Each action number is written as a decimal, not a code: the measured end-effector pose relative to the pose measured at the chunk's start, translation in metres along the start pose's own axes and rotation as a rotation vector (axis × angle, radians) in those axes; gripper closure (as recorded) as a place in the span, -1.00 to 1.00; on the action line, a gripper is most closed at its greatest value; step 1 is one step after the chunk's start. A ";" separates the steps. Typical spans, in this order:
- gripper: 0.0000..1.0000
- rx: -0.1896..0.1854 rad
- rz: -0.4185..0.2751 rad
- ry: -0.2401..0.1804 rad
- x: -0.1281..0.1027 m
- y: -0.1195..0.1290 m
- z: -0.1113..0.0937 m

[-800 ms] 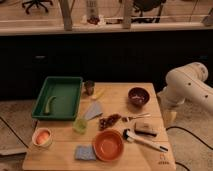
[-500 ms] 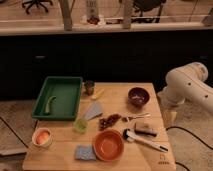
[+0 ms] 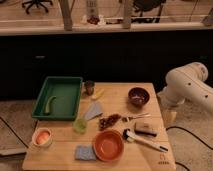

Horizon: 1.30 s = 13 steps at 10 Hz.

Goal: Stack bowls into tray

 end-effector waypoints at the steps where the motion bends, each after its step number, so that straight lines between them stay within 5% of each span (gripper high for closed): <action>1: -0.84 0.000 0.000 0.000 0.000 0.000 0.000; 6: -0.76 0.002 -0.002 0.004 0.001 -0.001 0.000; 7: -0.62 0.009 -0.028 0.023 -0.001 -0.007 0.007; 13: -0.60 0.029 -0.128 0.078 -0.005 -0.034 0.033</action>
